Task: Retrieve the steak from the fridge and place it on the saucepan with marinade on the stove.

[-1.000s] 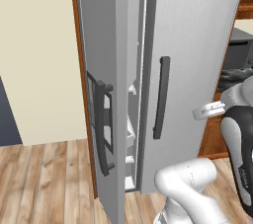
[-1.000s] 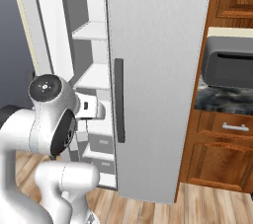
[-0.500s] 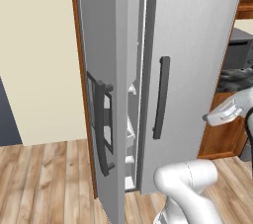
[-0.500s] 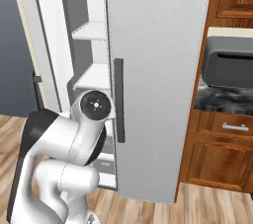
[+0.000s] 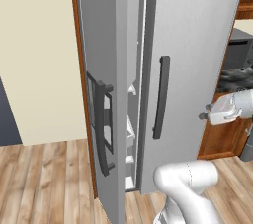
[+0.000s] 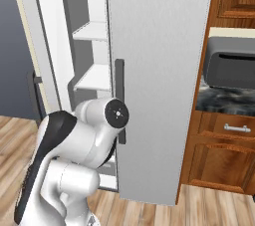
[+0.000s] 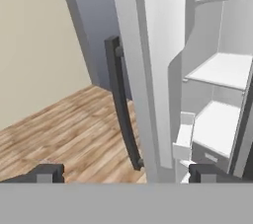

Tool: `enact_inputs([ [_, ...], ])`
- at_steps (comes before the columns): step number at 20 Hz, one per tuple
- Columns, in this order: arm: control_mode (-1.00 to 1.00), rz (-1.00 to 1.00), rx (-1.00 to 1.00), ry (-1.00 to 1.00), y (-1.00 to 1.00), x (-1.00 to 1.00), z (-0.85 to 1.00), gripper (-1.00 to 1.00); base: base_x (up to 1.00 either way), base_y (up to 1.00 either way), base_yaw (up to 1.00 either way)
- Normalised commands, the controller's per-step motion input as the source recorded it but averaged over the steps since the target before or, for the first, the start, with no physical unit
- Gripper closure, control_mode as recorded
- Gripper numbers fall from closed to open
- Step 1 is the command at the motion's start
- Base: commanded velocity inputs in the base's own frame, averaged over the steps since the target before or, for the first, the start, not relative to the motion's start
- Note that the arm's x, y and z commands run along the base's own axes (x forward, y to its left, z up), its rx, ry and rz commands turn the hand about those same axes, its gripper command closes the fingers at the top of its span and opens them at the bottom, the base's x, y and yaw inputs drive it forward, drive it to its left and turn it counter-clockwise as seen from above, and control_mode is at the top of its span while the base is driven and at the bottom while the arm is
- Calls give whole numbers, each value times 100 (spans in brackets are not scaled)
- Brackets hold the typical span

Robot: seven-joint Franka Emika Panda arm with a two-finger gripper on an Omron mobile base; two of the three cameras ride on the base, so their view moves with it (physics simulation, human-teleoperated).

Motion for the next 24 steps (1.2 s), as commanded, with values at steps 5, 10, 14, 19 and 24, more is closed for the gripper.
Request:
enact_inputs([
  [5,-100,6,13,0,33,28,0,-100,0,0,0],
  [10,-100,1,7,0,29,36,0,-100,0,0,0],
  [14,-100,0,2,-4,6,55,-2,-100,0,0,0],
  [19,-100,0,4,-3,0,64,-16,-100,0,0,0],
  [24,-100,0,4,0,1,59,-22,-100,0,0,0],
])
